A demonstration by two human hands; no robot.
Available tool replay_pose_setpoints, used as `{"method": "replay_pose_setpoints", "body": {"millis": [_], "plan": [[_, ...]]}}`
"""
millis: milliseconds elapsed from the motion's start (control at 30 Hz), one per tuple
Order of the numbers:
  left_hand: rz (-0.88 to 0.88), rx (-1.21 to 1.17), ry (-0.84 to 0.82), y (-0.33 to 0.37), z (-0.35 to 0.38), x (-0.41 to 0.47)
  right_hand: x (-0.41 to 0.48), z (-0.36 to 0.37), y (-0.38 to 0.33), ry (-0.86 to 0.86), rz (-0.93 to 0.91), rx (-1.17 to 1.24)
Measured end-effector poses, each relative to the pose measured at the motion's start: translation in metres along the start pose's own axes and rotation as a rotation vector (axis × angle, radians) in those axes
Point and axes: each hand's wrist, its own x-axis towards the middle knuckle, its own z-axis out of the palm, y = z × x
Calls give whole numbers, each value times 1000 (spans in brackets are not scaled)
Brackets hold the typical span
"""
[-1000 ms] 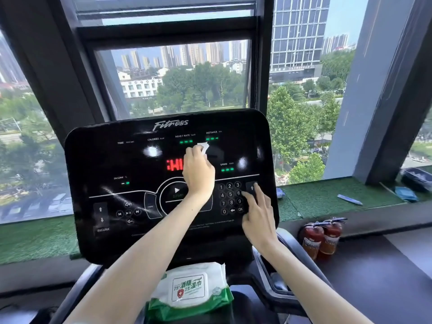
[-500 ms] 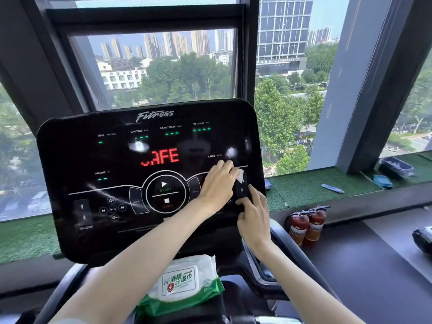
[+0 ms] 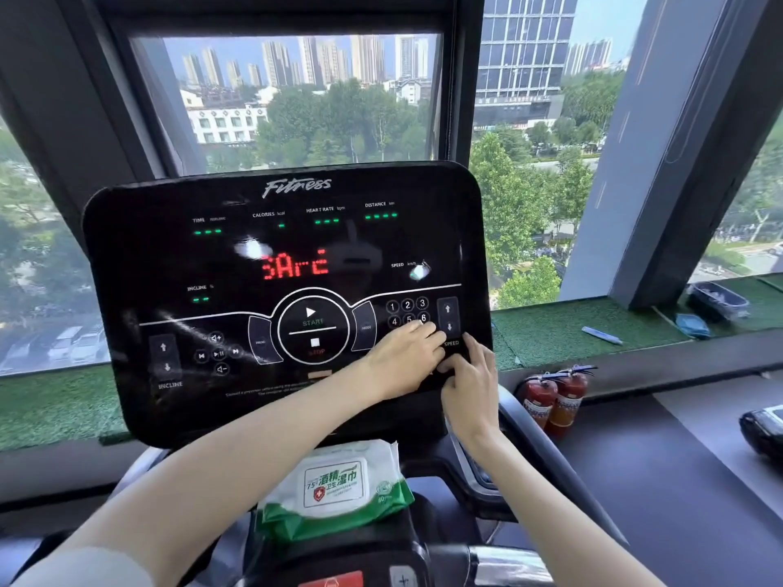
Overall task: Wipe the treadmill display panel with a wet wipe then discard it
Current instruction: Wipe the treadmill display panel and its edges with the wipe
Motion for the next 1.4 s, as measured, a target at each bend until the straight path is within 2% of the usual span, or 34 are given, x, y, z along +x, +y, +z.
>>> {"method": "replay_pose_setpoints", "body": {"millis": [200,333,700,833,900,933,1067,1133,1233,1300,1400], "plan": [[57,40,-32,-15,5,-43,-8,14,-22,-23,-38,37],[28,54,-64,-26,0,-82,-13,25,-44,-13,-136,36],[-238,133,-160,-65,-12,-221,-34,67,-116,-111,-373,98],[-359,169,-320,-77,-22,-269,-44,77,-142,-166,-410,139],[-500,175,-360,-83,-26,-293,-48,81,-151,-172,-429,155],[-636,146,-315,-87,-26,-305,-49,83,-154,-172,-437,165],[-1403,-199,90,-100,-40,-325,-53,86,-159,-189,-443,185],[-1596,-315,211,-102,-42,-318,-55,87,-161,-193,-451,176],[-1710,-477,355,-90,-27,-298,-57,88,-159,-196,-467,166],[-1727,-577,361,-73,-13,-279,-58,88,-156,-204,-477,152],[-1618,-570,330,-49,8,-252,-58,87,-151,-227,-472,130]]}}
